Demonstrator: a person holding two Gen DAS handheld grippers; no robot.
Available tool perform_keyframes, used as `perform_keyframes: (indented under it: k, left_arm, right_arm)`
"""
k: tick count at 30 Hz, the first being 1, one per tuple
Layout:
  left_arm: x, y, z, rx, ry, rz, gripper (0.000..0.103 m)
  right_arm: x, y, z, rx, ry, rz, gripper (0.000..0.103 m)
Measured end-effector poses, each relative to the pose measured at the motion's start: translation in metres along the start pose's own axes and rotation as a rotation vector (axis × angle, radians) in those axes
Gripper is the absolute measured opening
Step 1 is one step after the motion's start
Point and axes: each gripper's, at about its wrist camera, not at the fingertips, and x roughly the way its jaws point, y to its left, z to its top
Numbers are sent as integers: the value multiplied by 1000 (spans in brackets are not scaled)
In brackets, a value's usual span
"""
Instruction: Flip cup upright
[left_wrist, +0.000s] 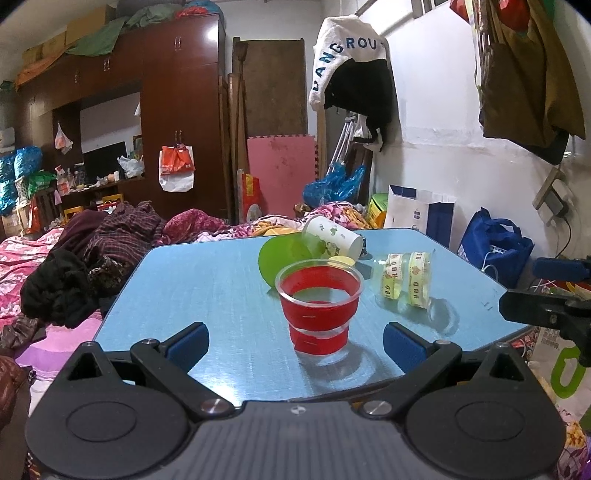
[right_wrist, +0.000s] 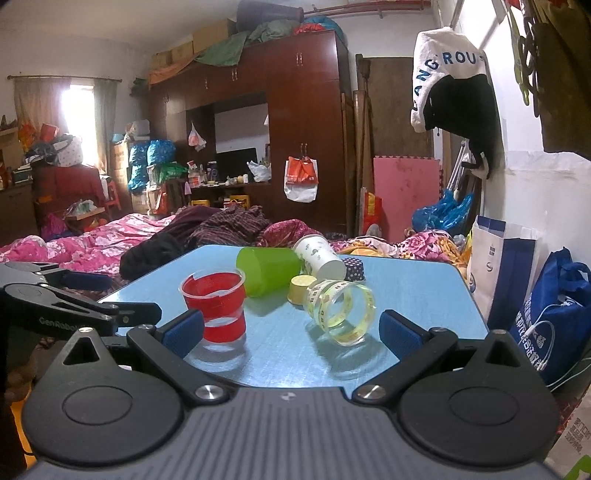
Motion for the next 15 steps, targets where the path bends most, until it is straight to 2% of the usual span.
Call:
perform_keyframes:
  k: [15]
  left_arm:
    - [2, 1, 0, -5, 8, -2, 101]
  right_arm:
    - [-1, -2, 1, -3, 4, 5, 102]
